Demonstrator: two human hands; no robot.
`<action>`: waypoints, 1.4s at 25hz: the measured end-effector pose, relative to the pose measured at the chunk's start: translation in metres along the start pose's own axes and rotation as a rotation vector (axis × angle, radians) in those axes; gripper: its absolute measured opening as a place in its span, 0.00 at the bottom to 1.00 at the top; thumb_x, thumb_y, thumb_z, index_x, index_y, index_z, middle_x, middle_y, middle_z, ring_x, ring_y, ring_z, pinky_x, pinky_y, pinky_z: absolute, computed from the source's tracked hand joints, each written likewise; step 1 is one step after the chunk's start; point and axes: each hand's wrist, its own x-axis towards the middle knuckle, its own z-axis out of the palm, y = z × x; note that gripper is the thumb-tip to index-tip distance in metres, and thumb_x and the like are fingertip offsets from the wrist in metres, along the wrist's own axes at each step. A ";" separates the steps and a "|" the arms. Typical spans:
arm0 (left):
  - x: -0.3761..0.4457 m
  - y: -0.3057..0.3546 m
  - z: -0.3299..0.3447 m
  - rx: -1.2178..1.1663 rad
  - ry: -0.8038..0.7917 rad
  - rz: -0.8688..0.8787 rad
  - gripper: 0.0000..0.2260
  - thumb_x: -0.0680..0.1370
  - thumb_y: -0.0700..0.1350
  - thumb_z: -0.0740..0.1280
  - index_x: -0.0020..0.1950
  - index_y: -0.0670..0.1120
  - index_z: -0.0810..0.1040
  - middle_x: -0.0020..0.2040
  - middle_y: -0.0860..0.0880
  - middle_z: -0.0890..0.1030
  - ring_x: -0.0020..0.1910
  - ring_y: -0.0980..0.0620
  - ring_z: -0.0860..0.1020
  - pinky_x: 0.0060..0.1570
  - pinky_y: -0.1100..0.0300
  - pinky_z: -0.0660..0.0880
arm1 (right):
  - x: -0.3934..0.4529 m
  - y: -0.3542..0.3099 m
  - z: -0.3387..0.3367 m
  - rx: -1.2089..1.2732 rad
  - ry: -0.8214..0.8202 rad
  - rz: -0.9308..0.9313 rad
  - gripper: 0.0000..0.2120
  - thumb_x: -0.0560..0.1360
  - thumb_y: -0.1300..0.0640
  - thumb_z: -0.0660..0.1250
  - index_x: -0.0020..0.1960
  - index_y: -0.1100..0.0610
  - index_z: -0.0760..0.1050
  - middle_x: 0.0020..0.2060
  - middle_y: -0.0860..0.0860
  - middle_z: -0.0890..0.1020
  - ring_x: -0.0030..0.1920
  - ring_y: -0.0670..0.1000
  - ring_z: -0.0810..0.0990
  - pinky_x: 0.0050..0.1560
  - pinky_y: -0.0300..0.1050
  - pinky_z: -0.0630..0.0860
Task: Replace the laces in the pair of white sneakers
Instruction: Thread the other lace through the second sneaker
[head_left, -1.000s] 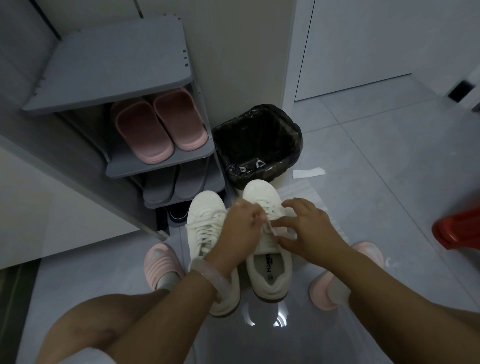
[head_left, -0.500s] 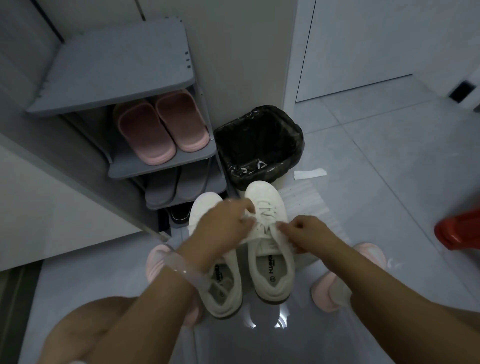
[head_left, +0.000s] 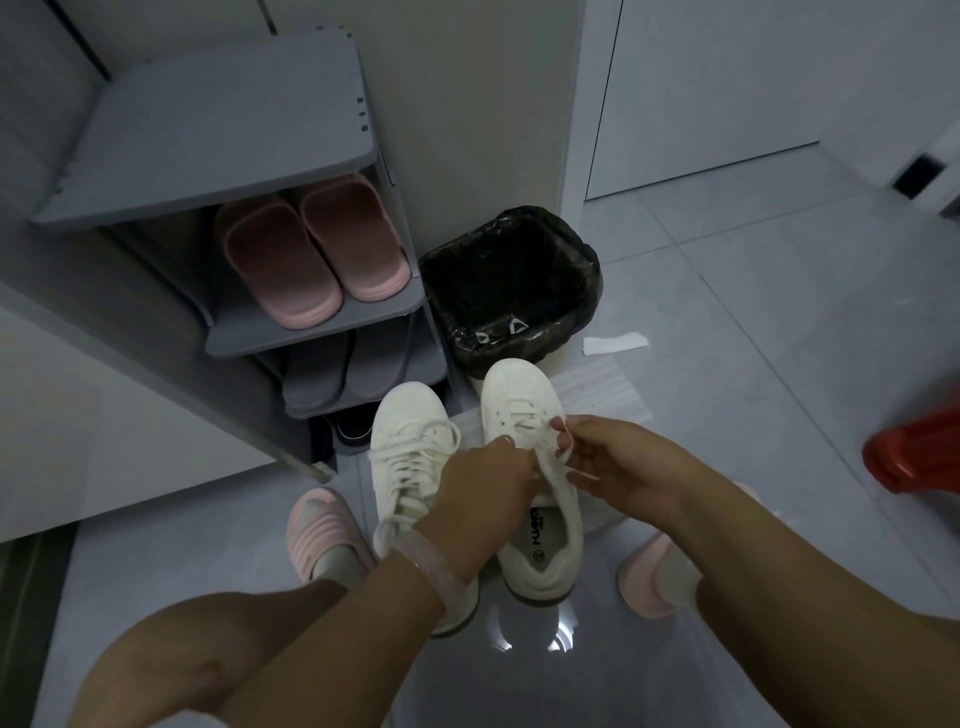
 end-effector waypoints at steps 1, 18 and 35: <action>0.000 -0.001 0.001 -0.036 -0.009 -0.007 0.13 0.79 0.49 0.57 0.59 0.49 0.76 0.53 0.46 0.75 0.52 0.45 0.77 0.43 0.56 0.70 | 0.000 0.000 -0.001 -0.004 0.013 -0.013 0.08 0.78 0.58 0.60 0.45 0.55 0.77 0.28 0.47 0.78 0.36 0.46 0.76 0.44 0.40 0.71; 0.008 -0.009 -0.005 -0.416 -0.010 -0.126 0.10 0.75 0.46 0.63 0.44 0.41 0.80 0.44 0.45 0.81 0.45 0.48 0.78 0.47 0.52 0.75 | 0.001 0.006 -0.011 -0.801 0.266 -0.218 0.06 0.72 0.59 0.70 0.40 0.56 0.73 0.37 0.51 0.78 0.36 0.47 0.77 0.42 0.41 0.77; 0.005 -0.007 0.005 -0.231 -0.011 -0.119 0.12 0.77 0.48 0.61 0.46 0.42 0.80 0.46 0.44 0.79 0.45 0.46 0.78 0.42 0.56 0.72 | -0.006 -0.003 -0.006 -0.068 0.045 0.206 0.14 0.77 0.51 0.62 0.35 0.56 0.71 0.20 0.47 0.68 0.24 0.45 0.63 0.27 0.35 0.64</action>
